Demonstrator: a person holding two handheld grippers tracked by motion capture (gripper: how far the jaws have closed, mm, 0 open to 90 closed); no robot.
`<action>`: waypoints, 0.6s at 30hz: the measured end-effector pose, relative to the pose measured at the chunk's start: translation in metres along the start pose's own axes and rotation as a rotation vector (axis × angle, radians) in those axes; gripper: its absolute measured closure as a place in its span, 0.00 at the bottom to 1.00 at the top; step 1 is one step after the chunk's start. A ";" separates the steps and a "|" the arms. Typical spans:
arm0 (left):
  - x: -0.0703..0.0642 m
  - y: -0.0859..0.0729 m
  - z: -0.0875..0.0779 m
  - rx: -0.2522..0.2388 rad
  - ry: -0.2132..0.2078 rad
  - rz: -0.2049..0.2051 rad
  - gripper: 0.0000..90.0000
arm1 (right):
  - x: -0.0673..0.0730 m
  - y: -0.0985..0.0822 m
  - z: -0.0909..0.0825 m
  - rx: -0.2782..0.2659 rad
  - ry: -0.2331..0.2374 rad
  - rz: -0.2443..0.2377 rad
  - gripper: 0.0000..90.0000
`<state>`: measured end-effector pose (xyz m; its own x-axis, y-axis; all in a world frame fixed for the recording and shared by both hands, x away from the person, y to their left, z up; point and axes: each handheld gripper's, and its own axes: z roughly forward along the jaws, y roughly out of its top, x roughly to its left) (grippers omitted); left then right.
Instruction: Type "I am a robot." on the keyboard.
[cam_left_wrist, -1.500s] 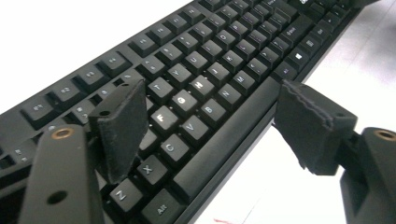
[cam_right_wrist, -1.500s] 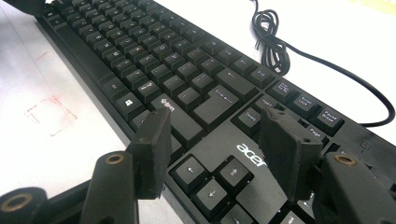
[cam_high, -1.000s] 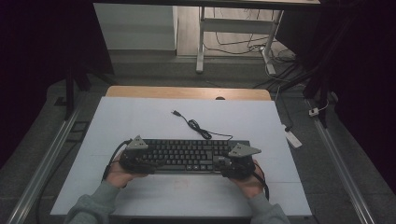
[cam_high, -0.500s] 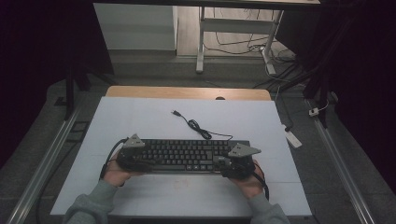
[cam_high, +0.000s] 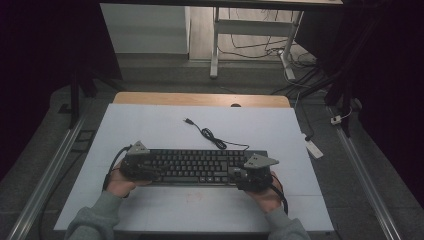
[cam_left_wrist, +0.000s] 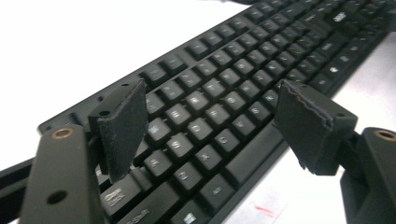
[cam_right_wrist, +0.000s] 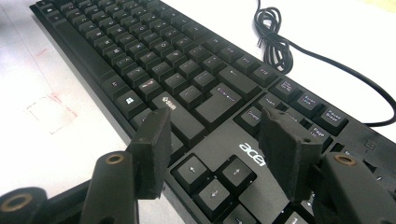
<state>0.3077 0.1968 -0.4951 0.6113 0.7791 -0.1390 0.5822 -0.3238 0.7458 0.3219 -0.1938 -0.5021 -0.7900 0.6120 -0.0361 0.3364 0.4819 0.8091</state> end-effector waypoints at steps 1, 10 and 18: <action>0.002 -0.001 0.000 0.004 0.010 -0.008 0.30 | 0.000 0.000 0.000 0.000 0.000 0.000 0.49; 0.020 -0.008 0.000 0.030 0.067 -0.059 0.44 | 0.000 0.000 0.000 0.010 -0.002 -0.002 0.49; 0.024 -0.011 0.001 0.035 0.067 -0.042 0.67 | 0.000 0.000 0.000 0.010 -0.003 -0.003 0.49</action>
<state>0.3162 0.2180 -0.5079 0.5489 0.8265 -0.1249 0.6261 -0.3075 0.7165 0.3221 -0.1937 -0.5021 -0.7894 0.6125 -0.0403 0.3394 0.4903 0.8028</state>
